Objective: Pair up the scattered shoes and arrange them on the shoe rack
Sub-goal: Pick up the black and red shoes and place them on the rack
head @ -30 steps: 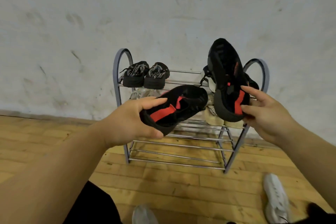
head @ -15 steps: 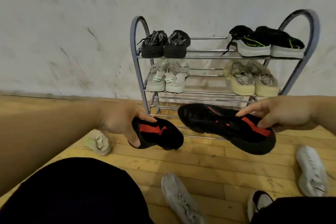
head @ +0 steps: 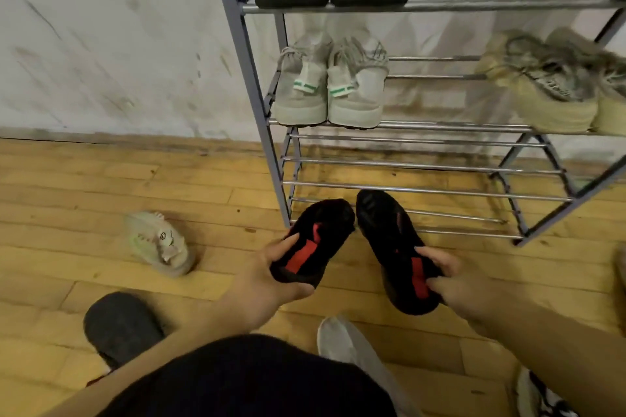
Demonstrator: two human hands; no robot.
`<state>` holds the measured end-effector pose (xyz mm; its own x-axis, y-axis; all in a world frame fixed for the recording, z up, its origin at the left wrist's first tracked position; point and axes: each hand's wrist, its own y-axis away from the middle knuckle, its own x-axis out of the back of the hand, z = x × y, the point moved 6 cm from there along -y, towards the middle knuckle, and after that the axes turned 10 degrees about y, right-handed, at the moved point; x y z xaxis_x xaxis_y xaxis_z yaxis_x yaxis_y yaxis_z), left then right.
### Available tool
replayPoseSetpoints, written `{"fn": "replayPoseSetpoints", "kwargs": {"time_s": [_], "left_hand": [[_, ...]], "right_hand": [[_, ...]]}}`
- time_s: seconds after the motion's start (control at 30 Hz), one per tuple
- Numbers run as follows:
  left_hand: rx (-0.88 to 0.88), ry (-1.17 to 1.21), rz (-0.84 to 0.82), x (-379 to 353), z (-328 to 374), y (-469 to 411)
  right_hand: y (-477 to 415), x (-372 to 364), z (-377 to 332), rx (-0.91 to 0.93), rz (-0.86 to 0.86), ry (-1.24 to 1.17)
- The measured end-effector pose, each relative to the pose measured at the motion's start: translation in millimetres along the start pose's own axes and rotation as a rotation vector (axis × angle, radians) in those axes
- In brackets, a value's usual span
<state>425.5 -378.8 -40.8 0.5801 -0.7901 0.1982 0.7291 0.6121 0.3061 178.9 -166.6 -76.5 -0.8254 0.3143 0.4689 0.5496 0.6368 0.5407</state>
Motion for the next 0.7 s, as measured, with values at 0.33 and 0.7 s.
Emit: {"fn": "replayPoseSetpoints", "kwargs": {"time_s": [0.33,0.7], "left_hand": [[-0.084,0.006,0.179,-51,-24,-133],[-0.019,-0.509,0.235,-36,-74,-191]], "right_hand": [[-129,-14,-29,-0.03,0.226,-0.034],[-196,-41,-35,-0.064,0.233,0.025]]}}
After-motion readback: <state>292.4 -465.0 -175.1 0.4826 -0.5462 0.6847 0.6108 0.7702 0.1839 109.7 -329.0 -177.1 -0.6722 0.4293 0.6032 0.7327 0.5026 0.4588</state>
